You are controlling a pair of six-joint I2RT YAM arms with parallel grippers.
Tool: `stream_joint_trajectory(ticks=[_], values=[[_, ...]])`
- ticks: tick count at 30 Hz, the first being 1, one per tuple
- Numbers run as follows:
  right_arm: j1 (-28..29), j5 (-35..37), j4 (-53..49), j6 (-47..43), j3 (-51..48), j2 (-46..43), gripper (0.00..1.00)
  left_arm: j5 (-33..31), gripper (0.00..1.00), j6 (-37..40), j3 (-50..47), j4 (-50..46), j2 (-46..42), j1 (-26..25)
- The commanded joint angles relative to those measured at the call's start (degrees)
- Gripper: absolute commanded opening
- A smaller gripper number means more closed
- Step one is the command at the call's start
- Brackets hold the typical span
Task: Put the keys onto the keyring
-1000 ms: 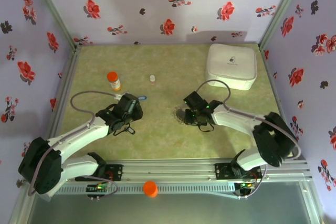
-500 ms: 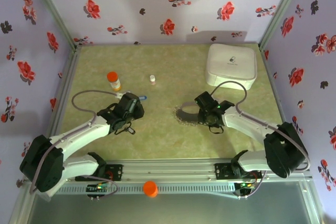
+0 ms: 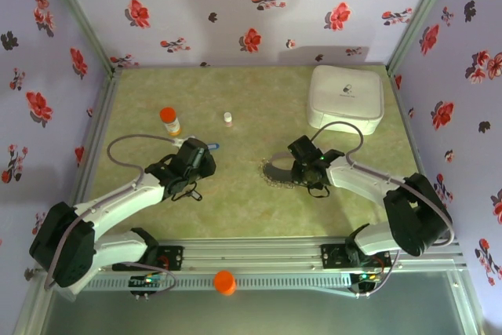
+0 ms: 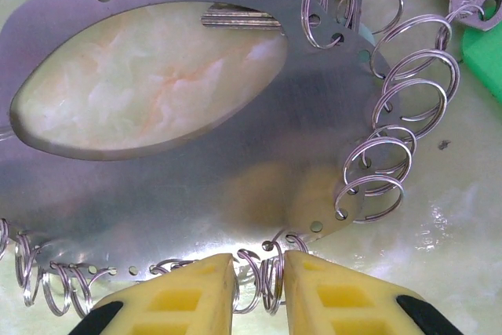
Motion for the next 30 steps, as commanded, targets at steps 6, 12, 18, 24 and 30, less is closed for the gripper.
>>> stream_joint_trajectory(ticks=[6, 12, 18, 24, 30], values=[[-0.3, 1.1, -1.1, 0.8, -0.4, 1.8, 0.21, -0.2, 0.35, -0.1, 1.0, 0.7, -0.2, -0.3], [-0.3, 0.9, -1.4, 0.5, -0.3, 2.3, 0.13, -0.3, 0.35, -0.1, 0.9, 0.8, -0.2, -0.3], [-0.3, 1.0, -2.5, -0.4, 0.1, 2.0, 0.01, -0.5, 0.35, 0.1, 1.1, 0.5, -0.5, -0.3], [-0.1, 0.7, -3.7, -5.4, 1.1, -0.1, 0.00, -1.6, 0.35, 0.6, 1.3, 0.0, -1.4, -0.3], [4.8, 0.6, 0.7, -18.2, 3.0, -7.0, 0.00, -6.3, 0.34, 1.9, 0.0, 2.3, -3.9, -0.3]])
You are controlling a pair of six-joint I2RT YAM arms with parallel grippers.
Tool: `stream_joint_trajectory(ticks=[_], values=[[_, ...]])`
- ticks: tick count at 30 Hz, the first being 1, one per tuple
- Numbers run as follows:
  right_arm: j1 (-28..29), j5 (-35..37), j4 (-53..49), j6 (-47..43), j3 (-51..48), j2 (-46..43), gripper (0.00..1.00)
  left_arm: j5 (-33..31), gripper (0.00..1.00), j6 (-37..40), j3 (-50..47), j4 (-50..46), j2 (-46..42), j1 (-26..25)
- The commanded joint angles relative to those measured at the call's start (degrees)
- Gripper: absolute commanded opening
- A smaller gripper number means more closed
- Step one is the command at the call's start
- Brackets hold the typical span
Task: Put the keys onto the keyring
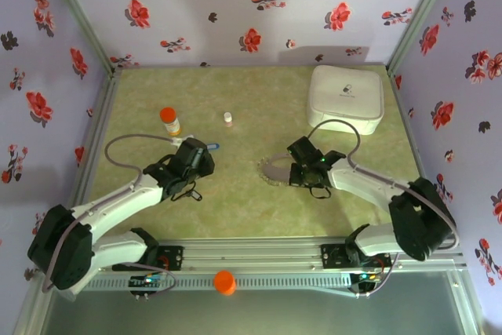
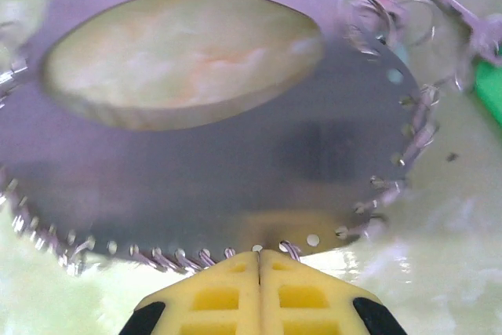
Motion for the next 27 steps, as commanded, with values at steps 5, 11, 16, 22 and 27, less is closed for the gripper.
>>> stream_joint_trajectory(ticks=[5, 11, 16, 22, 27], values=[[3.0, -4.9, 6.0, -17.1, 2.9, -8.3, 0.00, -5.8, 0.34, 5.4, -2.2, 8.1, -5.3, -0.3], [3.1, -12.1, 7.5, -24.7, 2.2, -8.4, 0.00, -4.6, 0.34, 10.5, -3.7, 12.6, -7.0, -0.2], [3.3, -14.9, 7.9, -25.9, 0.7, -6.4, 0.00, -2.1, 0.34, 11.7, -4.0, 13.7, -6.6, -0.3], [3.2, -4.3, 2.1, -17.1, -1.8, -4.3, 0.00, -1.1, 0.35, 10.3, -5.1, 15.2, -6.1, -0.3], [2.2, 3.6, -1.4, -10.7, -3.8, -3.8, 0.00, -1.3, 0.35, 10.4, -5.5, 15.8, -5.3, -0.2]])
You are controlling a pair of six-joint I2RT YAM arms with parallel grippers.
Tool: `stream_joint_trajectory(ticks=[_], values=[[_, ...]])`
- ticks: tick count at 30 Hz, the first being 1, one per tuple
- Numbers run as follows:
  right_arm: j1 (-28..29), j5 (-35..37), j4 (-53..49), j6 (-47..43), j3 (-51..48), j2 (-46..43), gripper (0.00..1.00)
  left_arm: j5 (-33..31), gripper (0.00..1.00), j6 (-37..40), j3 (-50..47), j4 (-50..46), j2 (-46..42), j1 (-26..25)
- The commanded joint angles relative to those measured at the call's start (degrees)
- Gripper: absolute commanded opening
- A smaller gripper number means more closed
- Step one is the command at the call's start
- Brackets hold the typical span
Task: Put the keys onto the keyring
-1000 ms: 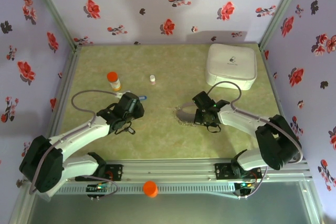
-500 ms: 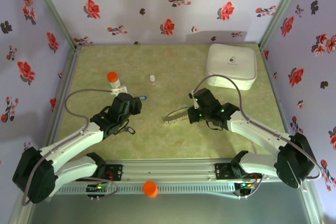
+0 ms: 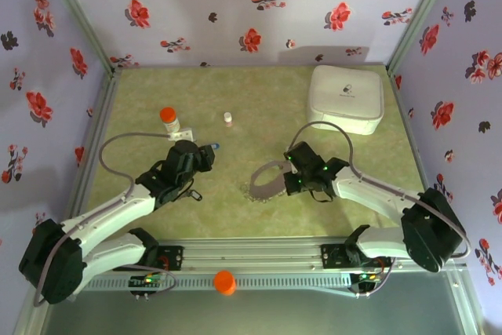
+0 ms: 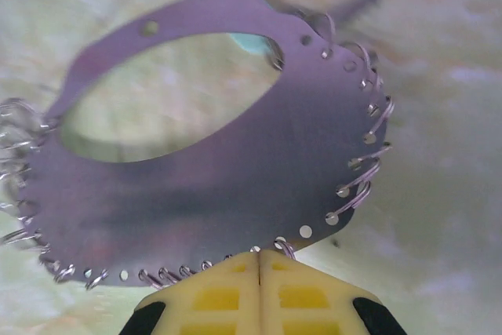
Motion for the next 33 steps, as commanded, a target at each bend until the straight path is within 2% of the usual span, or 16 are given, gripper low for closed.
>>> stream_joint_trajectory(ticks=[1, 7, 11, 16, 21, 26, 33], values=[[-1.0, 8.8, -4.2, 5.4, -0.7, 0.3, 0.00, -0.1, 0.35, 1.1, -0.6, 2.1, 0.7, -0.3], [-4.7, 11.8, -5.7, 5.1, 1.6, 3.6, 0.02, -0.5, 0.35, 1.8, -0.5, 2.0, 0.7, -0.2], [-5.0, 12.8, -7.7, 5.8, 4.0, 5.5, 0.23, -1.4, 0.37, 2.0, -0.6, 1.5, 0.1, -0.2], [-2.5, 10.0, -10.6, 10.1, 3.7, -2.7, 0.35, -1.5, 0.39, 2.4, 0.1, 1.8, 0.5, -0.2], [1.2, 0.2, -8.5, 21.4, -3.4, -11.1, 0.36, -0.6, 0.39, 2.5, 0.7, 4.8, 3.3, -0.2], [1.8, -3.1, -1.8, 30.5, -11.0, -16.4, 0.35, 1.2, 0.39, 2.6, 2.2, 6.4, 7.0, -0.3], [0.6, -6.2, 7.2, 33.8, -15.6, -14.2, 0.34, 2.8, 0.39, 1.3, 2.8, 7.1, 8.3, -0.2]])
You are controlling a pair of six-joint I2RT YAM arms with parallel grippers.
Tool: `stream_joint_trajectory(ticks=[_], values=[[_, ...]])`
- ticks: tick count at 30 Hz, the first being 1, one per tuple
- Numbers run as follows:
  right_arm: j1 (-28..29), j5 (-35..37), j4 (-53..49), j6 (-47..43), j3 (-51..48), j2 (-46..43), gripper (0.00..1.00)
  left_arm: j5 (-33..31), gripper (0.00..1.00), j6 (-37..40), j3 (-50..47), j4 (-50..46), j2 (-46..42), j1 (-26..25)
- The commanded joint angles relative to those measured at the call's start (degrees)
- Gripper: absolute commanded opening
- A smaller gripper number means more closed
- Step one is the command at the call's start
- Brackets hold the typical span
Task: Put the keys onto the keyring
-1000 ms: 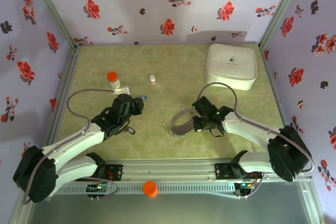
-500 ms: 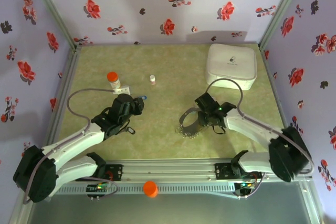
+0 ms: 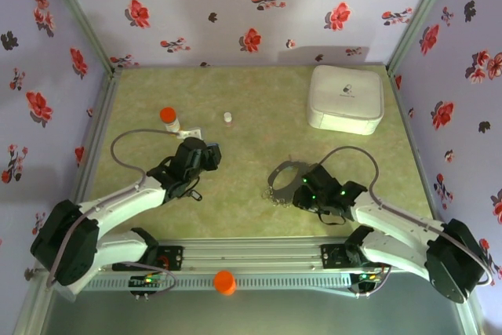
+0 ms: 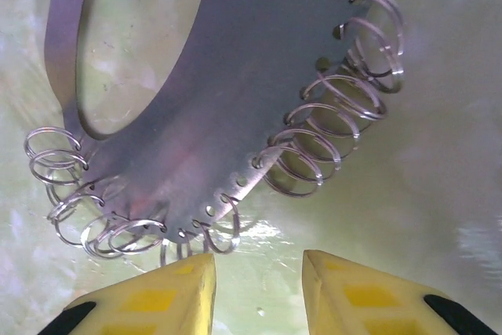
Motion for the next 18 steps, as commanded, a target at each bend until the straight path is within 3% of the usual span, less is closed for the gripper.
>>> stream_joint_trajectory(ticks=[1, 18], values=[[-0.7, -2.7, 6.6, 3.4, -1.4, 1.5, 0.34, 0.9, 0.39, -0.2, 1.4, 2.2, 0.1, -0.3], [-2.3, -3.8, 9.0, 2.1, -2.8, 4.3, 0.14, 0.9, 0.39, -1.0, 1.0, 2.0, -0.5, -0.2]])
